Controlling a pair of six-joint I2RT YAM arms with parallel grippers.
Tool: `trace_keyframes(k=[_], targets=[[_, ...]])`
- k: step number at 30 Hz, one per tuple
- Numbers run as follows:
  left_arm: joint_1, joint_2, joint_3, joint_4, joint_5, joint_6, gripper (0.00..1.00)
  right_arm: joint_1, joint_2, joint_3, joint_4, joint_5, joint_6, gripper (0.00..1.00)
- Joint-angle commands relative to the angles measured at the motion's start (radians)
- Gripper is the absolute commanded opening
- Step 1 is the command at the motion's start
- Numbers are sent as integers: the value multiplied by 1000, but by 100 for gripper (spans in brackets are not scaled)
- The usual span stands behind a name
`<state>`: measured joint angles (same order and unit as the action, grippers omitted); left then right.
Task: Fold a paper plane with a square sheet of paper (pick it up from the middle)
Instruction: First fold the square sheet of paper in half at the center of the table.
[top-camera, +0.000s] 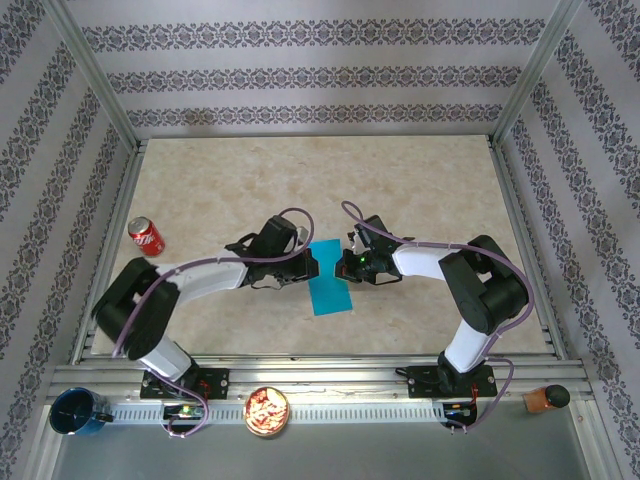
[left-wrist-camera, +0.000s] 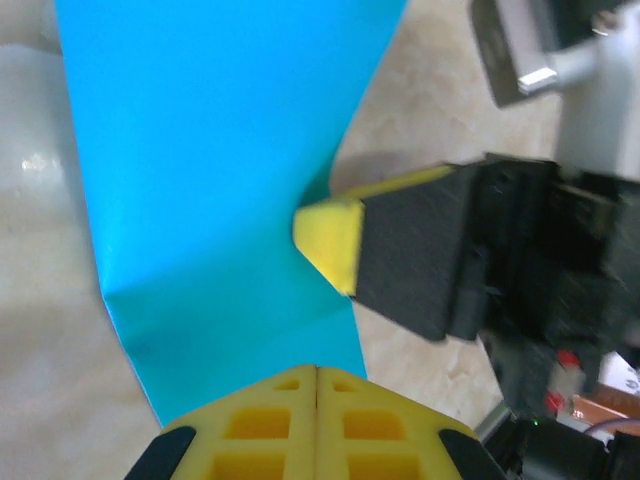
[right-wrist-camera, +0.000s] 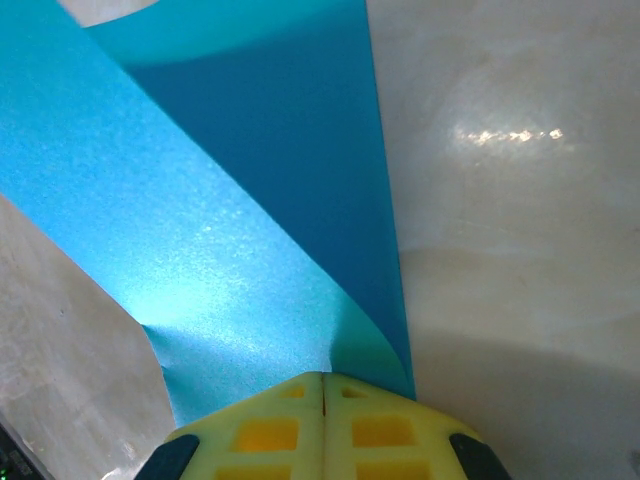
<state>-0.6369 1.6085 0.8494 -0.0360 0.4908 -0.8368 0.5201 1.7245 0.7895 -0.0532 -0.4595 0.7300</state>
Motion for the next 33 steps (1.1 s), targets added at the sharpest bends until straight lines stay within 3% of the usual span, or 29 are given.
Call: trace_keyframes(k=[1,14,23,28,33], targets=[[24,71,39,42,60,23,5,1,36,-39,-158,115,-7,0],[39,205,-72,140,93,-4,5,-3,48,-34,-167,100,-35,0],[37,131,-153,202,94,-86,4,-14,73,12,-219,93,-96,0],[47,48,-55,118,74,-44,7,-12,84,32,-242,83,-125,0],[85,104,40,59,83,-6,7,-12,93,46,-260,88,-133,0]])
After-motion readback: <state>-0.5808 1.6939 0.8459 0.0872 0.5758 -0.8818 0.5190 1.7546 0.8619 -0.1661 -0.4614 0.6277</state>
